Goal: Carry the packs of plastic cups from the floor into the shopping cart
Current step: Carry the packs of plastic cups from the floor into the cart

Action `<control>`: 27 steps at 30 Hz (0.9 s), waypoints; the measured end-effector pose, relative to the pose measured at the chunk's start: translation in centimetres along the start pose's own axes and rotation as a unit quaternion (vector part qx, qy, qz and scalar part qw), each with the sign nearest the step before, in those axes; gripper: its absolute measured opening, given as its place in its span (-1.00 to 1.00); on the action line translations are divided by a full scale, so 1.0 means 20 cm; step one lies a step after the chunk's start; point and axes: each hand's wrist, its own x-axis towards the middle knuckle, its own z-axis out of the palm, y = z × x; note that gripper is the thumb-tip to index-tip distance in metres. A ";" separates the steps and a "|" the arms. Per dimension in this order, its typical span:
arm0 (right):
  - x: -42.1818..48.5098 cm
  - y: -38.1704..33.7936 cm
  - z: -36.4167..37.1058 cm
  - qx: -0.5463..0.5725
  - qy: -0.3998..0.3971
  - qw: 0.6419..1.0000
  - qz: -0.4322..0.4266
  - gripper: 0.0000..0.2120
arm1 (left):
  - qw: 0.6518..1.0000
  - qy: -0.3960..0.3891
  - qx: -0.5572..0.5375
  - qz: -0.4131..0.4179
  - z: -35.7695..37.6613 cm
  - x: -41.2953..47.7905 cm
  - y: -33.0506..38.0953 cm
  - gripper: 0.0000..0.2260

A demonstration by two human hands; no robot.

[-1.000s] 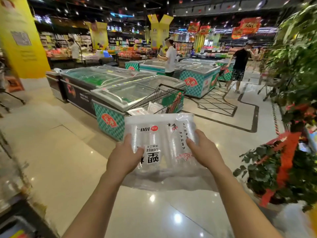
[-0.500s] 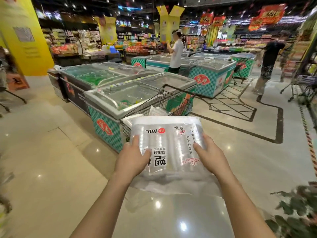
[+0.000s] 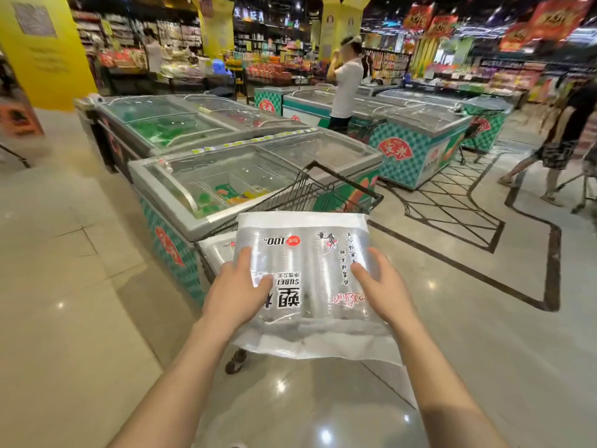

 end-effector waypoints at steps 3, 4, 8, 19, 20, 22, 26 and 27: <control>0.34 0.05 0.11 0.018 0.000 1.000 0.010 -0.39 | 1.000 -0.009 -0.019 0.004 0.15 0.38 -0.06 -0.35; 0.46 0.06 0.15 0.023 0.000 1.000 0.014 -0.35 | 1.000 -0.010 -0.027 0.005 0.19 0.50 -0.08 -0.35; 0.92 0.06 0.33 0.011 -0.009 1.000 0.015 -0.23 | 0.999 -0.020 -0.050 -0.007 0.31 0.98 -0.14 -0.34; 1.99 0.20 0.69 0.036 -0.061 0.997 0.019 -0.29 | 0.995 -0.036 -0.066 -0.063 0.69 1.95 -0.28 -0.33; 2.09 0.22 0.72 0.030 -0.065 0.997 0.009 -0.28 | 0.994 -0.034 -0.069 -0.077 0.75 2.03 -0.29 -0.32; 2.29 0.27 0.78 0.020 -0.077 0.997 -0.012 -0.28 | 0.988 -0.026 -0.092 -0.120 0.86 2.18 -0.29 -0.30; 2.71 0.35 0.91 0.007 -0.122 0.991 -0.058 -0.33 | 0.972 -0.008 -0.151 -0.178 1.05 2.46 -0.26 -0.27; 2.80 0.36 0.94 -0.003 -0.131 0.989 -0.070 -0.32 | 0.969 -0.009 -0.165 -0.184 1.10 2.51 -0.26 -0.27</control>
